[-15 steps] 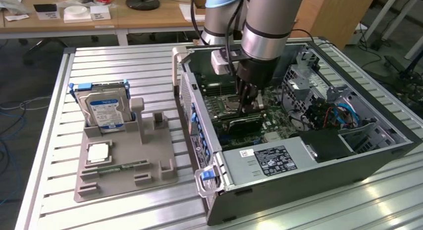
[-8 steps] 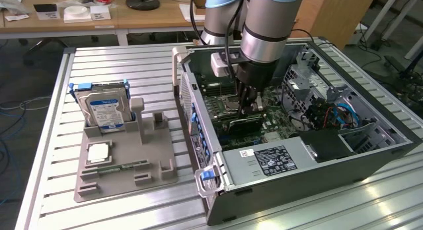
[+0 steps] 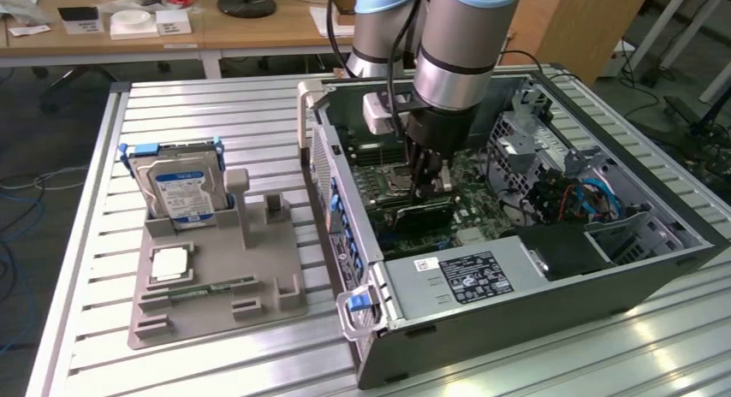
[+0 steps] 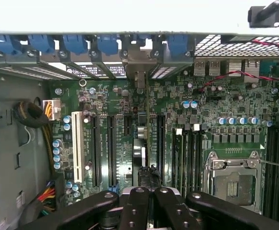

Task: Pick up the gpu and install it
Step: 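Press down on the gpu until it lock into place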

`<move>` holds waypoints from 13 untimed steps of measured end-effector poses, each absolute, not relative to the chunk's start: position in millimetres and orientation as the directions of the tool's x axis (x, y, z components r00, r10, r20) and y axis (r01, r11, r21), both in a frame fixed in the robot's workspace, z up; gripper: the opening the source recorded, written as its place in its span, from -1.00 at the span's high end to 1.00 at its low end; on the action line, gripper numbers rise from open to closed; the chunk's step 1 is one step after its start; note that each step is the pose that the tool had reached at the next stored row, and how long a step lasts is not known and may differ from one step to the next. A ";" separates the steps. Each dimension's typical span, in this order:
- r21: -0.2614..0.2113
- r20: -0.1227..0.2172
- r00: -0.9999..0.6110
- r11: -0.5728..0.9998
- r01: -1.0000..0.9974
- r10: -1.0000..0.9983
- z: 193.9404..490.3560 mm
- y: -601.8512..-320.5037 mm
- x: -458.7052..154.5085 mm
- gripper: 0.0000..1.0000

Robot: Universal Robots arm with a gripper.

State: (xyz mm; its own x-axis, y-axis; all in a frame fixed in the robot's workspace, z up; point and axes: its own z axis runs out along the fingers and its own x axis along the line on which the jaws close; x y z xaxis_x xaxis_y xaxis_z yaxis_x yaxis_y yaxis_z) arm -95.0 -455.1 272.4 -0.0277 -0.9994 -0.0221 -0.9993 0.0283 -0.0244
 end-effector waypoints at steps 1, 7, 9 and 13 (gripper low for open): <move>-0.024 -0.022 -0.028 0.028 -0.999 -0.999 272.4 -455.2 -95.0 0.79; -0.024 -0.022 -0.028 0.028 -0.999 -0.999 269.5 -454.3 -95.0 0.79; -0.024 -0.022 -0.028 0.028 -0.999 -0.999 268.5 -453.6 -95.1 0.79; -0.024 -0.022 -0.032 0.032 -0.999 -0.999 268.1 -452.6 -95.1 0.79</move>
